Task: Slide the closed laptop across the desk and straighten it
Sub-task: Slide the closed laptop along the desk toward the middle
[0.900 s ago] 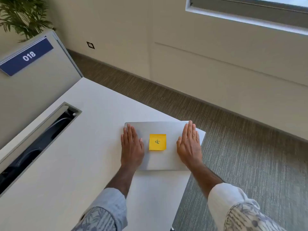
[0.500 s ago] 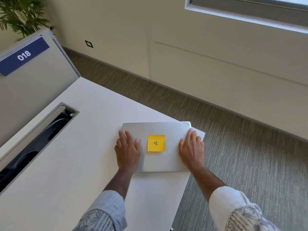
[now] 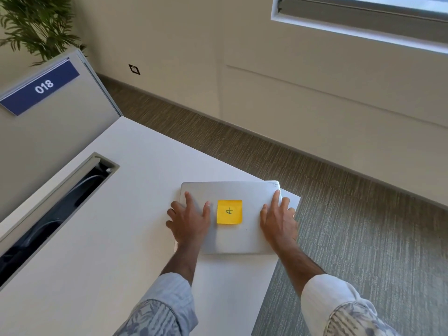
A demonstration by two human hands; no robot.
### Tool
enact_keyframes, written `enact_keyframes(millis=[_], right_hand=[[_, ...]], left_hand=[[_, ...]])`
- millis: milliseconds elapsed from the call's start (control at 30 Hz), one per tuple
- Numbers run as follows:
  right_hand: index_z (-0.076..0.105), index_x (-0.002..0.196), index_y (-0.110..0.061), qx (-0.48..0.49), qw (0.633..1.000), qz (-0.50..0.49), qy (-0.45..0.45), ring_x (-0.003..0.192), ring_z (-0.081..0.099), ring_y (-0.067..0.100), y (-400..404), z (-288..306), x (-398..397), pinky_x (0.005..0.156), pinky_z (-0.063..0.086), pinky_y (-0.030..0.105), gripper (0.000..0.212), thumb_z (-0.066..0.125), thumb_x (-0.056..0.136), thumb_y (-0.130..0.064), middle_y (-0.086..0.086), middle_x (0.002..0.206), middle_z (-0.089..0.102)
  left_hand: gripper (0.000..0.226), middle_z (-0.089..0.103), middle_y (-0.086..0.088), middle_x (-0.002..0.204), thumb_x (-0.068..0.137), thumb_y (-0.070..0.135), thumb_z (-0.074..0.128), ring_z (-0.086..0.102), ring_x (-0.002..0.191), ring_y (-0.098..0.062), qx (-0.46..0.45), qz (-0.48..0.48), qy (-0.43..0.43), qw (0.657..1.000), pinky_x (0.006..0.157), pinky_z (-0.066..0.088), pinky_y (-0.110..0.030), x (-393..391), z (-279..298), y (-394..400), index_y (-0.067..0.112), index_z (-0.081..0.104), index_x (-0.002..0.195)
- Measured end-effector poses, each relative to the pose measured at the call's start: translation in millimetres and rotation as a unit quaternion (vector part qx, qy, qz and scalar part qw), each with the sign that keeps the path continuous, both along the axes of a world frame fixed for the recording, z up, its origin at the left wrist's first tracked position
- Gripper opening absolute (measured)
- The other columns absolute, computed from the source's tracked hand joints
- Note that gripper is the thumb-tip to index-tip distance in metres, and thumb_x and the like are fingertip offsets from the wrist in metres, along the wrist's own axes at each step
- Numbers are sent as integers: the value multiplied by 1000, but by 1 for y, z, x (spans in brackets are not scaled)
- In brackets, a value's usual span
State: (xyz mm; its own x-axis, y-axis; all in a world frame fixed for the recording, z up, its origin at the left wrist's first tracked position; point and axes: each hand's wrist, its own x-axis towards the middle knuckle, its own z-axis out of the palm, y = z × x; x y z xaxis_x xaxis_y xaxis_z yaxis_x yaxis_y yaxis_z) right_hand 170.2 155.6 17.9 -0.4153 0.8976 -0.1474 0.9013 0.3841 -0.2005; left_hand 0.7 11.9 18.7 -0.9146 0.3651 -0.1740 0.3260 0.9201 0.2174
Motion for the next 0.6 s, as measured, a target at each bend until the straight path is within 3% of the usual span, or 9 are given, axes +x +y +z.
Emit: enact_keyframes(millis=[267,600], right_hand=[[24,152,-19,-21,998,-30,59,97,55,35,9,0,-3,67,47,42,62,36,100,-49,14,113,43],[16,155,-28,-45,993,-39,106,85,63,43,8,10,4,66,42,41,61,36,100,-49,10,104,38]], left_hand=[[83,41,-15,126,80,67,69,43,116,-39,145,73,-105,981,93,44,-47,-18,1,-2,38,38,151],[88,46,-17,125,84,70,61,47,124,-38,174,46,-139,974,96,45,-44,-17,3,-8,41,22,157]])
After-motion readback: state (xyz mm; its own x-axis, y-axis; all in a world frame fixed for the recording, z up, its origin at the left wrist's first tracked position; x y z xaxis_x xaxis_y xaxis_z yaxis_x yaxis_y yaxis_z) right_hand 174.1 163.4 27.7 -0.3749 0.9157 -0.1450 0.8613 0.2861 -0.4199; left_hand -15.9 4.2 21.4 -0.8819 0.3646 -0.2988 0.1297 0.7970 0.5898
